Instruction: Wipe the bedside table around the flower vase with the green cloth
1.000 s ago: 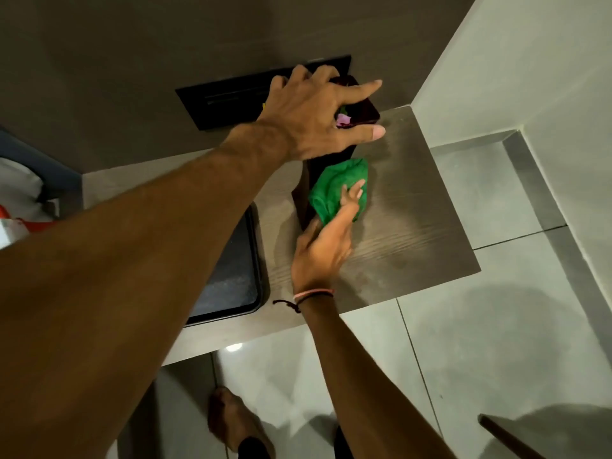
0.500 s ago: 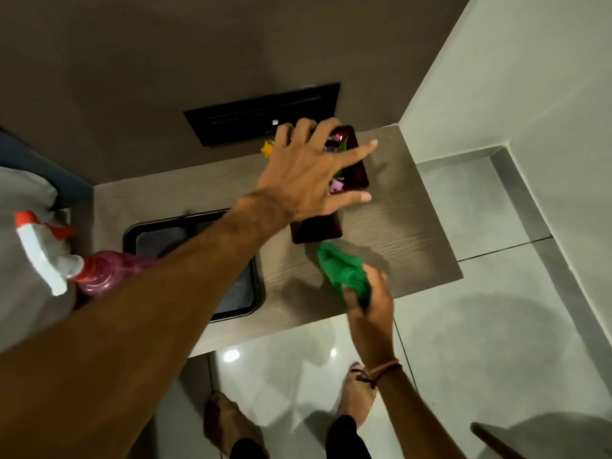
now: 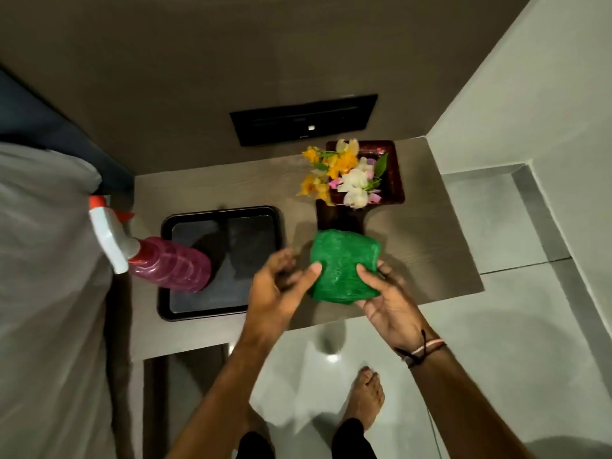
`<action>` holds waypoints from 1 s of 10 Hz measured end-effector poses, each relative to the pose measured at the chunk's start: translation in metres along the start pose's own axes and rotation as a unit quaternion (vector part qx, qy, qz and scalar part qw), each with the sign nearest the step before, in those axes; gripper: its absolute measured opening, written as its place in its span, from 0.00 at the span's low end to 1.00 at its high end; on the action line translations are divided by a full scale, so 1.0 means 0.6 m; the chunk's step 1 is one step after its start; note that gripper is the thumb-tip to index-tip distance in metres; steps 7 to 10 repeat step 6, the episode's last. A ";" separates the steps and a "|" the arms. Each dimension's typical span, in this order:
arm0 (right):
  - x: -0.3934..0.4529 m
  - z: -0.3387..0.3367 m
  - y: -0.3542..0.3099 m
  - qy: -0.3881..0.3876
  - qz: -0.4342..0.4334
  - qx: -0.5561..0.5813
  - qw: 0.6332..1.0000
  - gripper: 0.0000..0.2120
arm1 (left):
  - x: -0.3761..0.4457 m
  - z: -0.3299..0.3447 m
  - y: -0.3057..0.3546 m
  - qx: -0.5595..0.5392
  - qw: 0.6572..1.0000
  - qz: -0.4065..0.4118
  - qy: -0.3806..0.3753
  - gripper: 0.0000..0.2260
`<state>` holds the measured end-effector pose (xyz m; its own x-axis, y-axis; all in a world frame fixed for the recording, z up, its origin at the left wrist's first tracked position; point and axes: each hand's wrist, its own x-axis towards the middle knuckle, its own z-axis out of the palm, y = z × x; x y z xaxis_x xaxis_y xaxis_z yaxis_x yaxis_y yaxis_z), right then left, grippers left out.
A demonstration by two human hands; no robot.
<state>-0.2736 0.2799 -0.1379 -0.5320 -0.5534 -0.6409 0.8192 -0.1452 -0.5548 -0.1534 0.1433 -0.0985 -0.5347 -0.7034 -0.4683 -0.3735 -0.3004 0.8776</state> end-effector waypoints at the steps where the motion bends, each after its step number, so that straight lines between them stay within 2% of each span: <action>1: 0.015 0.037 0.013 0.026 -0.039 -0.104 0.993 0.16 | 0.004 0.007 -0.050 -0.080 0.996 -0.032 -0.007 0.12; 2: 0.055 0.081 0.020 0.082 -0.130 -0.276 0.949 0.12 | 0.038 0.003 -0.048 -0.060 0.996 -0.040 0.059 0.13; 3: 0.099 0.106 0.033 0.077 -0.153 -0.410 0.896 0.16 | 0.073 0.007 -0.046 0.119 0.987 -0.040 0.099 0.18; 4: 0.111 0.076 0.061 0.064 -0.133 -0.610 0.778 0.22 | 0.070 0.004 -0.069 0.278 0.960 -0.035 0.025 0.22; 5: 0.092 0.037 0.073 0.033 -0.105 -0.730 0.674 0.33 | 0.059 0.010 -0.088 0.410 0.910 0.003 -0.054 0.27; 6: -0.003 0.080 0.000 -0.010 -0.105 -0.815 0.569 0.41 | 0.005 -0.016 0.003 0.543 0.830 0.082 -0.099 0.34; 10: -0.003 0.080 0.000 -0.010 -0.105 -0.815 0.569 0.41 | 0.005 -0.016 0.003 0.543 0.830 0.082 -0.099 0.34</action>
